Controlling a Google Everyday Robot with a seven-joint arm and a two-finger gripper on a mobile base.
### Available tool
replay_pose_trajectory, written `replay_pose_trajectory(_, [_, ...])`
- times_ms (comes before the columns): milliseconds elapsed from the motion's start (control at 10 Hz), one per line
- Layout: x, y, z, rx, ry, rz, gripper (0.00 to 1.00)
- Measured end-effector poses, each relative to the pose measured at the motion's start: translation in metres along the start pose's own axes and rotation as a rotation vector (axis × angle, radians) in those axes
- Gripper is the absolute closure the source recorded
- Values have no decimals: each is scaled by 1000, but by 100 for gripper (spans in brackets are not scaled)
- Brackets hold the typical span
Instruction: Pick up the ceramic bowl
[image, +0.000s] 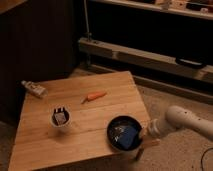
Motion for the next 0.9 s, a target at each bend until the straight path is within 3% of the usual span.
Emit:
replay_pose_trajectory(300, [11, -23, -43, 56, 42, 9, 100])
replay_pose_trajectory(700, [22, -75, -110, 184, 52, -23, 100])
replay_pose_trajectory(900, [25, -96, -117, 195, 43, -49, 100])
